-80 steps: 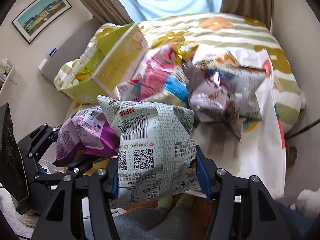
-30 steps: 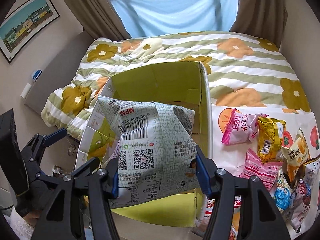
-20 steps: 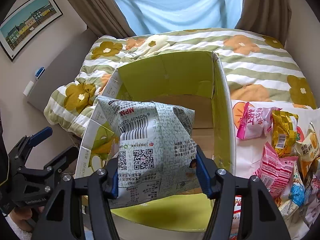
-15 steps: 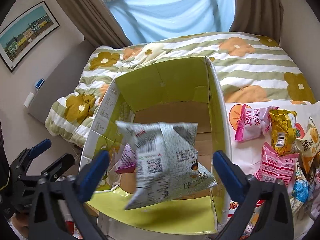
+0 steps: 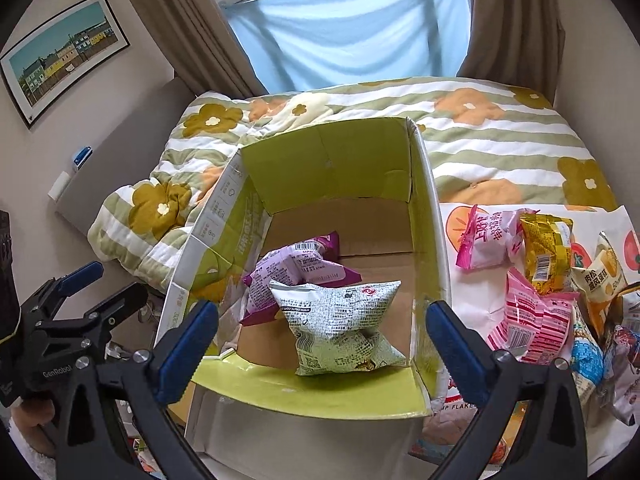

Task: Organize snacks
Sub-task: 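Move both tools back over the remaining snack pile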

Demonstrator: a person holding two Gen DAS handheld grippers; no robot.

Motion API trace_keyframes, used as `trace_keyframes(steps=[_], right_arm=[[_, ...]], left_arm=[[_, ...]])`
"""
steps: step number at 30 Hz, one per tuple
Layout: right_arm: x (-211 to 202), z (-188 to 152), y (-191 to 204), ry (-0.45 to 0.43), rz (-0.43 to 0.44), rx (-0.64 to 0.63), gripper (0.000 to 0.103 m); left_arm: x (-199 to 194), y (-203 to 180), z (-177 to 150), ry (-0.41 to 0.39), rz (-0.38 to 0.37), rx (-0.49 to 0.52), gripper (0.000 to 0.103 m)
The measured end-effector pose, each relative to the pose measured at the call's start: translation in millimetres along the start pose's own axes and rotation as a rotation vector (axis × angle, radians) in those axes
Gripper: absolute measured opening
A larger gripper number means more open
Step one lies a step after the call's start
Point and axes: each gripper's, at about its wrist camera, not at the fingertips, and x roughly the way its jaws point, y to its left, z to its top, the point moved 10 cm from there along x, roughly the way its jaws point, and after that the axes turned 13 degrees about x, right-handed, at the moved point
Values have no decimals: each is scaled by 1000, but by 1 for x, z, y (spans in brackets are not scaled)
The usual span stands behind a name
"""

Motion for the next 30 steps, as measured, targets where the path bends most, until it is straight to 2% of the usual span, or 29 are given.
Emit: trace_keyframes(steps=[7, 14, 23, 26, 30], right_arm=[[-37, -4, -6, -49, -31, 4, 103], [-81, -5, -42, -134, -109, 23, 103], [-145, 9, -123, -226, -167, 52, 103], [-166, 15, -153, -266, -173, 66, 103], [-181, 23, -202, -229, -151, 93, 103]], left_arm=[[-13, -26, 10, -44, -89, 36, 102], [-27, -72, 21, -80, -140, 95, 102], [-47, -160, 47, -133, -150, 165, 102], [-49, -194, 53, -140, -114, 173, 102], [-44, -242, 56, -126, -129, 144, 102]])
